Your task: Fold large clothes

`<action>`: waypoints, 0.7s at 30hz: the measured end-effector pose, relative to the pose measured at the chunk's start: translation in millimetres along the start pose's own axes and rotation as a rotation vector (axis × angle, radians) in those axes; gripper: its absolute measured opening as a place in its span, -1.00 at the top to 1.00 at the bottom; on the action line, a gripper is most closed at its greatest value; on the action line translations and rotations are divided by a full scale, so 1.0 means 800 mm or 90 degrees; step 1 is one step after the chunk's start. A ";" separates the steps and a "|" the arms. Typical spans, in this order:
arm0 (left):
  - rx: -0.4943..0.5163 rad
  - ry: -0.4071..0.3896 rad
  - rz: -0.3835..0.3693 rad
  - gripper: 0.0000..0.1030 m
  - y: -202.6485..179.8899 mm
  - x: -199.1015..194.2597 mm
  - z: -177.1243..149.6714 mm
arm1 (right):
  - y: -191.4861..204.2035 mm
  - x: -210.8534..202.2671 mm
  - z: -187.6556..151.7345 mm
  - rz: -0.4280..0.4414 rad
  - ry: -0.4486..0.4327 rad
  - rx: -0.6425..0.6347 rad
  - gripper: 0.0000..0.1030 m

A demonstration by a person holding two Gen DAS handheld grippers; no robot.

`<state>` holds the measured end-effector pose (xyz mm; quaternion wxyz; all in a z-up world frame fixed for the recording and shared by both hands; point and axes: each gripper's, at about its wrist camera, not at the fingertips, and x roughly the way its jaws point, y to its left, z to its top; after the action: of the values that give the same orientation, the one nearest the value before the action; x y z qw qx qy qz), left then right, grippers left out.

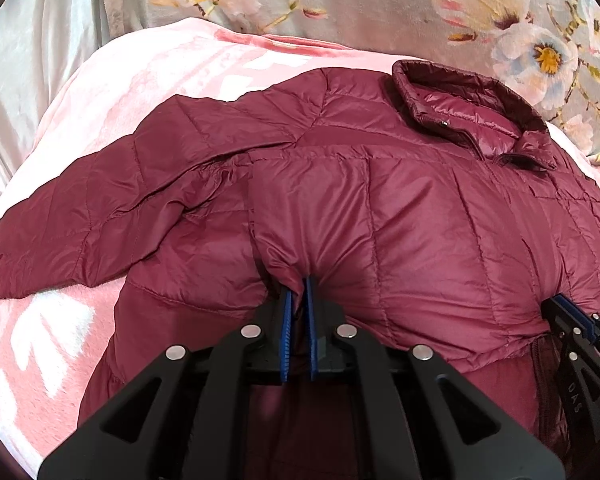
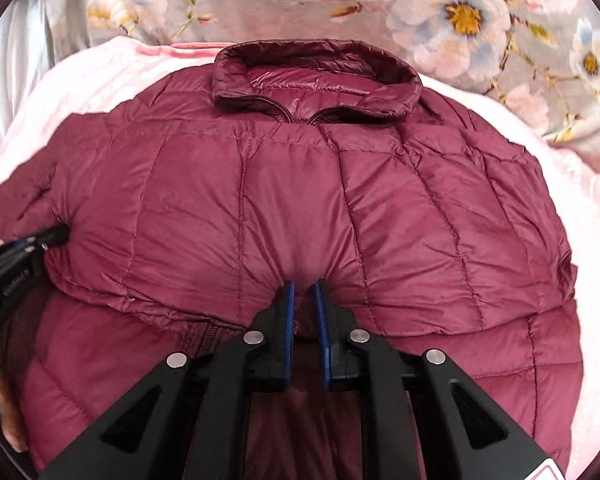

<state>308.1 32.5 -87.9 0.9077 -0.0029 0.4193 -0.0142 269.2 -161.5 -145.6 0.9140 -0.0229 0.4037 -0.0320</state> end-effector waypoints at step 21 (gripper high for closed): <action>-0.535 0.001 0.075 -0.30 0.462 -0.085 -0.041 | -0.020 -0.060 -0.025 0.036 -0.038 0.066 -0.11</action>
<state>248.0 404.3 -63.8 0.8266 -0.3488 0.3888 0.2096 221.4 -173.9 -122.6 0.9262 0.0352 0.3744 -0.0266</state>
